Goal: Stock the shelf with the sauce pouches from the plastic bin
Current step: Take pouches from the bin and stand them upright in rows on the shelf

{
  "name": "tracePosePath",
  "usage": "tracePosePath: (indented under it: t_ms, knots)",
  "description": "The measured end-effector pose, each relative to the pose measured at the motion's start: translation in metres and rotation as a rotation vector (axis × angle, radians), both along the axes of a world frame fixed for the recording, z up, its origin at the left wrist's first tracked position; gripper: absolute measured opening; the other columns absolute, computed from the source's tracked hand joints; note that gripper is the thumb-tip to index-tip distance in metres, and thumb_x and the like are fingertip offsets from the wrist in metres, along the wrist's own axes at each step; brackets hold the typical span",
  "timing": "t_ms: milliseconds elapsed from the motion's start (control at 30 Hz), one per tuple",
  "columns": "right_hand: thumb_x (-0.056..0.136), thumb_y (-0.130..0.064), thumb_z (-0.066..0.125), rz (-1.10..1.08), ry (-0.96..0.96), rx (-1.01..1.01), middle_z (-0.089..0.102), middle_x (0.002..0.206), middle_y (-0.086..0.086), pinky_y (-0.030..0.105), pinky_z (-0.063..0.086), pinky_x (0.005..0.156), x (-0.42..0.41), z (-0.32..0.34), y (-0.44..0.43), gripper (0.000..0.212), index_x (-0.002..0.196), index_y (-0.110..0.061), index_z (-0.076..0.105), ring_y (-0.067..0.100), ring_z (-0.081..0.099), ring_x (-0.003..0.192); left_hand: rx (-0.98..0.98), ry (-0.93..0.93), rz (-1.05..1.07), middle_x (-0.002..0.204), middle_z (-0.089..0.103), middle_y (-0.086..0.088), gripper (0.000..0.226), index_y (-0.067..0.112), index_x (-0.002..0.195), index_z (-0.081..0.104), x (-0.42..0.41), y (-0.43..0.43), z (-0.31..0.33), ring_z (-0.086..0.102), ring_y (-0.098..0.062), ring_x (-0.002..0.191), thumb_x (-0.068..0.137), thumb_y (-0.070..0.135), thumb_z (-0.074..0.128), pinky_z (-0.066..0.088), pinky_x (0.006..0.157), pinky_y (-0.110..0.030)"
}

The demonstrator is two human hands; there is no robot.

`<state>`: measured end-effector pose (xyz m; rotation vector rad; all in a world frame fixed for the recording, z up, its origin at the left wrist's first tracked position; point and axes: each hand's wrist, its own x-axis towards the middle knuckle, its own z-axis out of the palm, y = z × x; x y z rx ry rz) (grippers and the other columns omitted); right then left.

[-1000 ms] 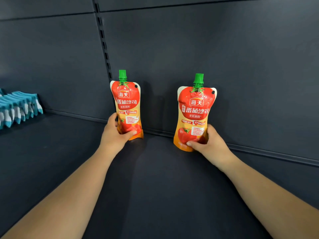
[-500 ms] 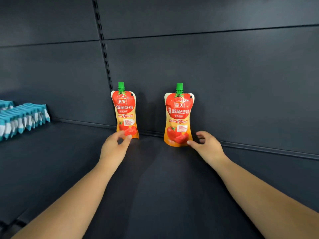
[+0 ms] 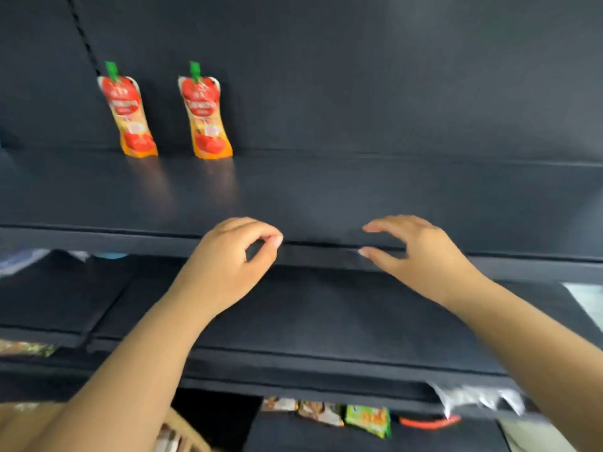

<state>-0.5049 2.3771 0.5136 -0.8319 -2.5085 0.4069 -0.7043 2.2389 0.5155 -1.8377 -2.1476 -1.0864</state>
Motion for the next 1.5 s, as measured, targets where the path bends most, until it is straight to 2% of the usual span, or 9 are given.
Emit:
tracePosePath:
  t_ms: [267,367,433,533,867,1067,1200,1333,1500]
  knots:
    - [0.069,-0.034,0.066,-0.267,-0.143,0.030,0.073,0.087,0.005,0.024,0.051,0.074,0.153,-0.074,-0.062,0.032,0.089,-0.010,0.073,0.023,0.070,0.082,-0.228,-0.116,-0.405,0.096,0.068,0.007,0.047,0.014,0.094,0.070,0.143,0.010,-0.089,0.054,-0.004,0.096,0.081,0.044,0.035,0.029,0.078,-0.004]
    - [0.083,-0.032,0.064,-0.496,-0.187,-0.155,0.068,0.112,0.005,0.027,0.044,0.092,0.193,-0.103,-0.078,0.032,0.108,-0.011,0.068,0.025,0.061,0.108,-0.378,-0.105,-0.528,0.097,0.069,0.002,0.055,0.013,0.093,0.069,0.171,0.023,-0.131,0.057,-0.015,0.097,0.079,0.049,0.030,0.030,0.076,-0.011]
    - [0.088,-0.032,0.058,-0.567,-0.226,-0.254,0.062,0.122,0.003,0.024,0.036,0.097,0.211,-0.123,-0.086,0.032,0.116,-0.017,0.063,0.022,0.054,0.116,-0.462,-0.091,-0.548,0.100,0.068,0.001,0.035,0.013,0.095,0.069,0.179,0.028,-0.155,0.056,-0.017,0.099,0.087,0.036,0.043,0.036,0.081,-0.016]
    - [0.092,-0.035,0.051,-0.699,-0.365,-0.430,0.058,0.128,0.001,0.026,0.037,0.096,0.234,-0.150,-0.098,0.035,0.123,-0.020,0.057,0.020,0.052,0.117,-0.589,-0.112,-0.586,0.098,0.068,-0.004,0.018,0.011,0.095,0.068,0.198,0.032,-0.183,0.057,-0.020,0.097,0.089,0.019,0.053,0.041,0.084,-0.024]
    - [0.093,-0.025,0.050,-0.882,-0.347,-0.836,0.058,0.128,0.006,0.031,0.044,0.097,0.310,-0.232,-0.128,0.035,0.126,-0.013,0.054,0.023,0.055,0.116,-0.818,-0.130,-0.619,0.101,0.068,-0.006,0.022,0.004,0.097,0.067,0.258,0.027,-0.233,0.057,-0.019,0.099,0.091,0.017,0.050,0.028,0.069,-0.013]
    - [0.094,-0.025,0.050,-0.861,-0.309,-0.984,0.058,0.124,0.010,0.032,0.043,0.095,0.366,-0.308,-0.105,0.033,0.122,-0.008,0.054,0.026,0.055,0.114,-1.011,-0.269,-0.368,0.106,0.066,-0.010,0.023,0.008,0.096,0.066,0.323,0.044,-0.310,0.057,-0.026,0.101,0.091,0.021,0.048,0.041,0.082,-0.030]
    - [0.092,-0.026,0.052,-0.754,-0.377,-1.081,0.062,0.117,0.014,0.040,0.048,0.093,0.385,-0.378,-0.076,0.031,0.114,-0.005,0.059,0.030,0.059,0.106,-1.058,-0.482,-0.042,0.107,0.066,-0.008,0.023,0.009,0.101,0.065,0.369,0.038,-0.376,0.058,-0.025,0.103,0.092,0.022,0.048,0.036,0.077,-0.025]
    - [0.091,-0.032,0.053,-0.687,-0.417,-1.139,0.063,0.115,0.014,0.039,0.048,0.089,0.383,-0.444,-0.057,0.036,0.114,-0.004,0.059,0.031,0.059,0.105,-1.027,-0.671,0.263,0.117,0.062,-0.011,0.027,0.009,0.111,0.060,0.398,0.024,-0.440,0.056,-0.027,0.109,0.091,0.025,0.050,0.040,0.089,-0.028]
    - [0.091,-0.034,0.053,-0.673,-0.424,-1.279,0.057,0.081,0.007,0.019,0.040,0.055,0.369,-0.513,-0.063,0.034,0.103,-0.003,0.061,0.021,0.053,0.069,-0.989,-0.857,0.513,0.137,0.047,-0.013,0.049,0.007,0.134,0.041,0.429,0.003,-0.492,0.046,-0.026,0.124,0.091,0.029,0.050,0.035,0.100,-0.030]
